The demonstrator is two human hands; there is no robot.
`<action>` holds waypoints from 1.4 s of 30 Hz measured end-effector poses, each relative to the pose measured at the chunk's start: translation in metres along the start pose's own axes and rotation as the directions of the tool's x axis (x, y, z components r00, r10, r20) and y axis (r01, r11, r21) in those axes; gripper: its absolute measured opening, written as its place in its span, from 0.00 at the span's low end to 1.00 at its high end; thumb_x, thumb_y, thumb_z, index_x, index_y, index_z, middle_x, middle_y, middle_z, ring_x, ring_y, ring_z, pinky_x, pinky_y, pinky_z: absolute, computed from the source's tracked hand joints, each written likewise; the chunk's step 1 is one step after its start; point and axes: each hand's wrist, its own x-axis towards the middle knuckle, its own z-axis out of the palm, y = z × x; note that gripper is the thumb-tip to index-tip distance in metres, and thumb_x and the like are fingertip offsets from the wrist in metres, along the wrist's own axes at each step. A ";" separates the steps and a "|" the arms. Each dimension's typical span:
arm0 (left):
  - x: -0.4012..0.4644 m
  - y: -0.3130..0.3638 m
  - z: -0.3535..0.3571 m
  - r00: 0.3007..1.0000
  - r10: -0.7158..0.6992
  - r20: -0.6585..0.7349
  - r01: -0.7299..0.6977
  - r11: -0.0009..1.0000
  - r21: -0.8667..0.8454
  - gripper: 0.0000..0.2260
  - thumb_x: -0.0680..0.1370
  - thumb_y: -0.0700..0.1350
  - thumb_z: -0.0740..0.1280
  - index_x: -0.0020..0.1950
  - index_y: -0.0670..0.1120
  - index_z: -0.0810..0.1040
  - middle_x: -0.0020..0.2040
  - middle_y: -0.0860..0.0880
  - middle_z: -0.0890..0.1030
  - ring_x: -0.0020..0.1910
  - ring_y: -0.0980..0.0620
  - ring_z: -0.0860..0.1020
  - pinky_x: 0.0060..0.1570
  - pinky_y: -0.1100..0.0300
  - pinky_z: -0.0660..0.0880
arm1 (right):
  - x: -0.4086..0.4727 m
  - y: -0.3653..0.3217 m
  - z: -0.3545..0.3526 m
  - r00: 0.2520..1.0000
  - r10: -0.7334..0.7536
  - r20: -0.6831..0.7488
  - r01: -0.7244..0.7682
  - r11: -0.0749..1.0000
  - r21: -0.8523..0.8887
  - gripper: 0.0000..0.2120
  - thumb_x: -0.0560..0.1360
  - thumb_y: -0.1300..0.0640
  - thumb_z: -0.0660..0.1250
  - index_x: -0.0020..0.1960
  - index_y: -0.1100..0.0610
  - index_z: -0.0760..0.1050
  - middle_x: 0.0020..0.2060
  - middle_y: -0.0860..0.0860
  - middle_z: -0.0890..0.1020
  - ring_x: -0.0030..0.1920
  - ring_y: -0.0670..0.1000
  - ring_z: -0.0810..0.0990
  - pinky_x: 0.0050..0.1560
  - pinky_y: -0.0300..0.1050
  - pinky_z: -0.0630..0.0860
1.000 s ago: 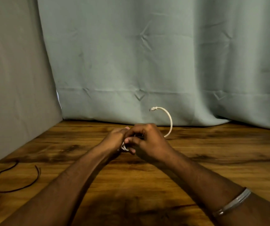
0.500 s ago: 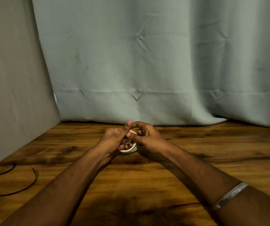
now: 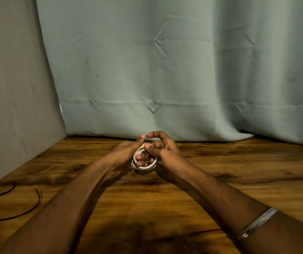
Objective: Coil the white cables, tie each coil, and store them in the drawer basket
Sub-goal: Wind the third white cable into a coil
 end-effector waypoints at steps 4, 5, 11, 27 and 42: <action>-0.005 0.008 -0.009 0.994 0.001 0.107 -0.028 0.969 0.246 0.32 0.82 0.61 0.59 0.42 0.30 0.77 0.30 0.44 0.75 0.28 0.51 0.73 0.36 0.55 0.68 | 0.001 0.002 -0.002 0.999 -0.034 0.042 0.039 0.989 -0.146 0.13 0.81 0.71 0.64 0.64 0.62 0.70 0.39 0.58 0.85 0.34 0.54 0.86 0.36 0.48 0.79; -0.005 0.010 -0.010 0.993 0.019 0.117 -0.054 0.950 0.306 0.32 0.82 0.60 0.59 0.39 0.31 0.78 0.32 0.41 0.76 0.29 0.50 0.74 0.37 0.55 0.70 | 0.001 0.002 -0.003 0.997 -0.047 0.055 0.056 0.983 -0.178 0.13 0.81 0.71 0.64 0.63 0.62 0.69 0.38 0.58 0.85 0.34 0.55 0.86 0.37 0.48 0.79; -0.007 0.012 -0.011 0.985 0.094 0.145 -0.143 0.912 0.385 0.22 0.80 0.56 0.60 0.45 0.36 0.78 0.27 0.48 0.70 0.28 0.52 0.73 0.34 0.61 0.73 | -0.001 -0.002 -0.008 0.995 -0.055 0.078 0.070 0.977 -0.203 0.14 0.79 0.73 0.65 0.63 0.63 0.68 0.36 0.56 0.85 0.34 0.53 0.86 0.37 0.46 0.82; 0.003 0.019 -0.032 0.862 0.134 -0.489 -0.295 0.918 -0.267 0.16 0.84 0.49 0.62 0.37 0.46 0.69 0.21 0.54 0.64 0.17 0.59 0.64 0.19 0.69 0.62 | 0.004 -0.010 -0.021 0.944 -0.330 0.028 0.273 0.727 -0.630 0.05 0.83 0.57 0.66 0.56 0.50 0.80 0.40 0.47 0.82 0.37 0.40 0.76 0.41 0.41 0.72; 0.009 0.012 -0.041 0.620 0.232 -0.749 -0.357 0.934 -0.006 0.19 0.84 0.45 0.62 0.34 0.44 0.69 0.18 0.54 0.68 0.15 0.59 0.65 0.18 0.69 0.61 | -0.006 -0.011 -0.010 0.975 -0.193 0.114 0.098 -0.092 -0.991 0.08 0.73 0.57 0.69 0.52 0.51 0.79 0.48 0.52 0.84 0.50 0.59 0.83 0.44 0.48 0.78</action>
